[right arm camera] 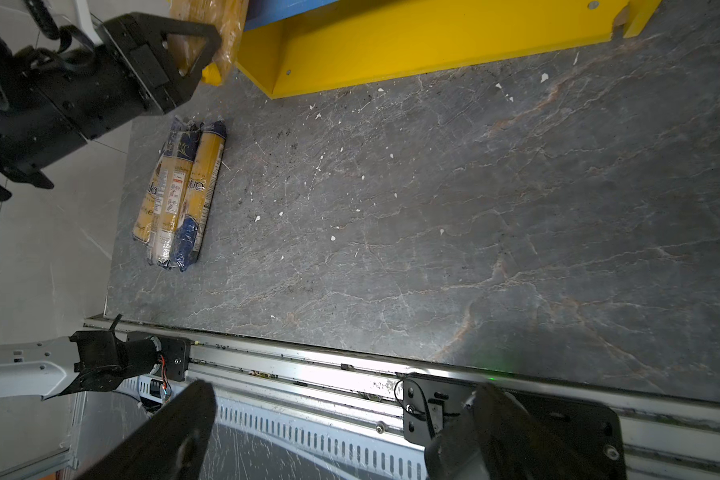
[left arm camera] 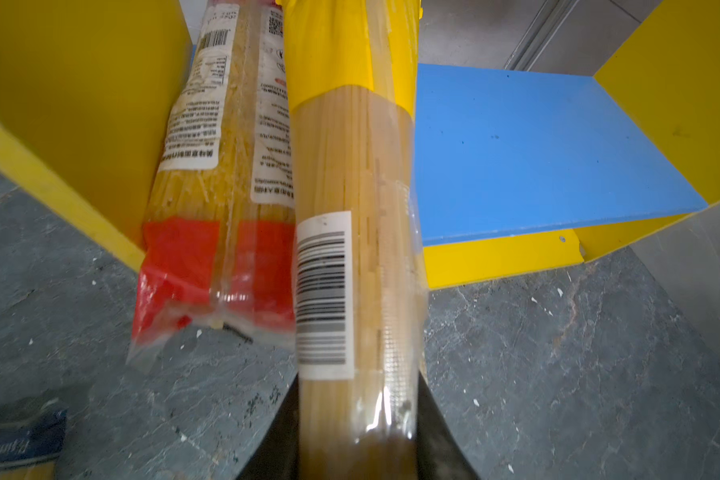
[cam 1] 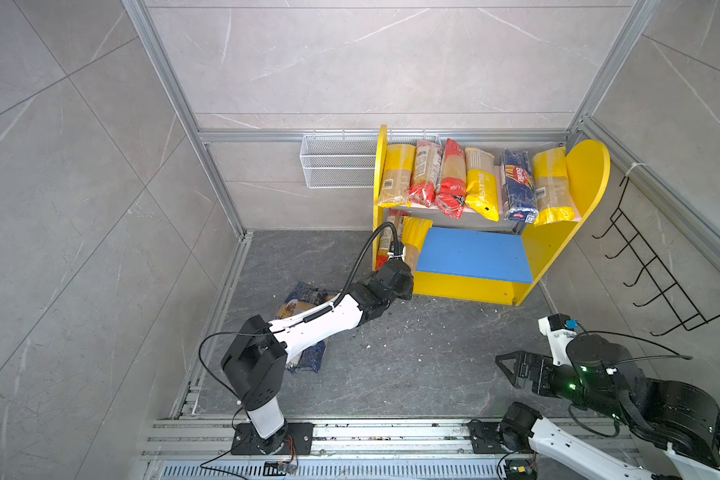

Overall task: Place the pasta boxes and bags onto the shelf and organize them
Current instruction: 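Lift the yellow-banded bag upright and carry it toward the blue shelf, then stand the yellow-banded bag on the blue shelf beside the red-labelled bag, release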

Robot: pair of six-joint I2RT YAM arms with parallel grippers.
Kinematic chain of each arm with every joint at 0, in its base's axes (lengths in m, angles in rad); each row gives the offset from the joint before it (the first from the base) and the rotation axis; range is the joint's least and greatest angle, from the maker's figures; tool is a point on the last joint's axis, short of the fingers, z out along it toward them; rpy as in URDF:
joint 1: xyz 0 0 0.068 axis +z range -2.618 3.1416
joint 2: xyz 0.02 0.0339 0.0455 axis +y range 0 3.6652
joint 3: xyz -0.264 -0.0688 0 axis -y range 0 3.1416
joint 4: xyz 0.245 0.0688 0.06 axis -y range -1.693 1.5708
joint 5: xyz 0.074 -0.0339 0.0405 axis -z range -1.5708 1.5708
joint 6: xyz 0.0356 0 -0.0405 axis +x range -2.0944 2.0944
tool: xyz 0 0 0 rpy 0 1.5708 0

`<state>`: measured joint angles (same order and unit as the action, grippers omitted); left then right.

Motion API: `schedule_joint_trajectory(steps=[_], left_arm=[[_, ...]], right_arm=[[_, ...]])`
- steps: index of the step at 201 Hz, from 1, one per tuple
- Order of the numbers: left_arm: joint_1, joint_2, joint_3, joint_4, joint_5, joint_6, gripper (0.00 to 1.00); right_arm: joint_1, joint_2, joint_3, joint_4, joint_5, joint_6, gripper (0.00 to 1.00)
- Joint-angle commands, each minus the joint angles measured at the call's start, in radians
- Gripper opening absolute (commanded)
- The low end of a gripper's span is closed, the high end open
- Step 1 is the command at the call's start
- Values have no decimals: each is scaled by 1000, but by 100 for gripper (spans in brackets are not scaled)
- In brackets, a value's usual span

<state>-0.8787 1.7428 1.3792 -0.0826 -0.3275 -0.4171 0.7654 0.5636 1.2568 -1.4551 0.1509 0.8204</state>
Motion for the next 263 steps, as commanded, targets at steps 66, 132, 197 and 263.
schedule_joint_trajectory(steps=[66,132,197,263], left_arm=[[72,146,278,181,62,14,0],[80,223,339,173,85,-22,0],[85,239,329,188,108,-64,30],[86,211,289,197,155,-77,60]], right_arm=[[5,89,-35,48,43,-37,100],[4,160,-10,69,60,-56,100],[4,171,3,49,71,-40,100],[5,146,15,4,85,-29,100]])
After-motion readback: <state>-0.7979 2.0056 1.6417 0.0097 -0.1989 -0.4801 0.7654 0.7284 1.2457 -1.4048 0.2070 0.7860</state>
